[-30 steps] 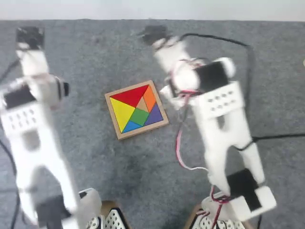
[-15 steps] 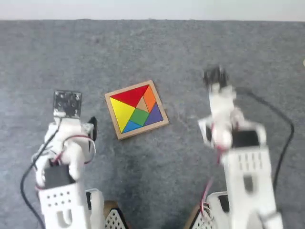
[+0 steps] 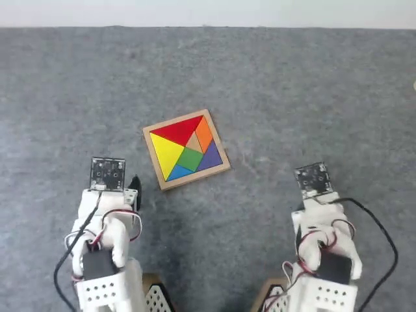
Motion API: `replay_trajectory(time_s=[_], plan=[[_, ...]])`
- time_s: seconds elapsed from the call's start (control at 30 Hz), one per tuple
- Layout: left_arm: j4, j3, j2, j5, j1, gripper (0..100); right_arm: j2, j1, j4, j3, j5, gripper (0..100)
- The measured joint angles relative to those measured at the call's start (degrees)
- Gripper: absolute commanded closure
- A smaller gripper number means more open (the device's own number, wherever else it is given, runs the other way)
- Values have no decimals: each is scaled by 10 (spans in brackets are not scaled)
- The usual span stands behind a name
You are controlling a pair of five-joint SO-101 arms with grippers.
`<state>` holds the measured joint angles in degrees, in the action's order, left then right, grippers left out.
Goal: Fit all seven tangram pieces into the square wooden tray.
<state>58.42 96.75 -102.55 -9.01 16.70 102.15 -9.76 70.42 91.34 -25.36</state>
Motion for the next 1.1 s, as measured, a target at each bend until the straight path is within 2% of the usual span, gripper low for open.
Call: replay_trajectory(time_s=[0.2,0.5,1.1], plan=[[-1,2,10,0,0,797,1,-59,-1,34,-3,991],[111,2,10,0,1,798,0,-62,-19,41,-4,991],[113,2,10,0,1,798,0,-62,-19,41,-4,990]])
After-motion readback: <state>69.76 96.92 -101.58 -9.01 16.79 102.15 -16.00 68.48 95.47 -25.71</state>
